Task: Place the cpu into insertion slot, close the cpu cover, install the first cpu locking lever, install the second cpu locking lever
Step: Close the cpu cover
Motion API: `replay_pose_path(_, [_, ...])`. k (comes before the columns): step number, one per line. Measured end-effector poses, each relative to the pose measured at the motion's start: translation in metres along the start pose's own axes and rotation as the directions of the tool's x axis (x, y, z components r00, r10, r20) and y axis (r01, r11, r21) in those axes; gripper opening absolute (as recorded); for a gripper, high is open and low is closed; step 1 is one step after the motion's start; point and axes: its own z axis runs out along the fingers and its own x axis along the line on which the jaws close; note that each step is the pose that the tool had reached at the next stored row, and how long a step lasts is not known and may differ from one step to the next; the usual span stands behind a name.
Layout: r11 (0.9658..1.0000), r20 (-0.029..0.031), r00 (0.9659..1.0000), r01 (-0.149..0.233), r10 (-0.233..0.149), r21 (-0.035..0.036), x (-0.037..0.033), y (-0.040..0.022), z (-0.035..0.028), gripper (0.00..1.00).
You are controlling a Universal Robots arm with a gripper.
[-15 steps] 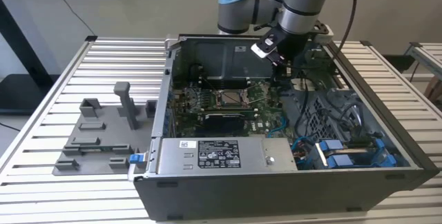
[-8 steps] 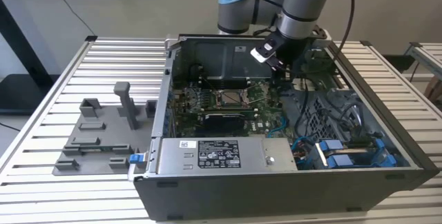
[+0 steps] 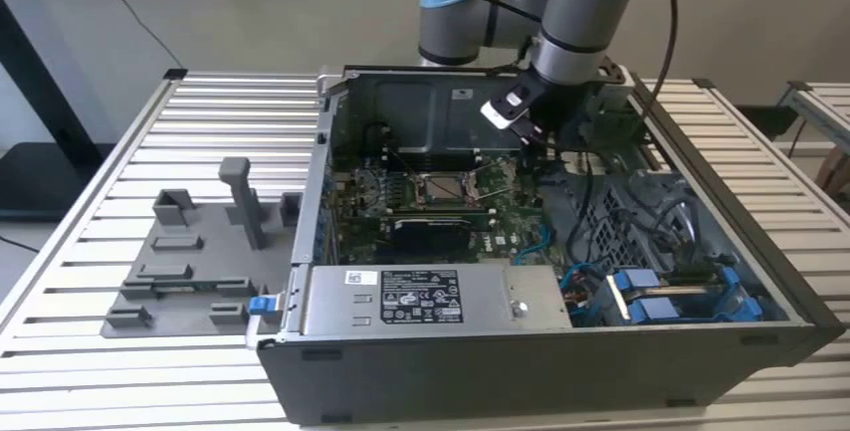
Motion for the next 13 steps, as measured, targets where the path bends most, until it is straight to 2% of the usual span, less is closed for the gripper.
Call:
replay_pose_path(8, [1.0,-0.0113,0.9999,0.0,0.0,0.0006,-0.0011,0.0016,0.0093,0.11])
replay_pose_path(13, [1.0,-0.0198,0.9998,0.0,0.001,0.0048,-0.0015,0.0021,0.0121,0.11])
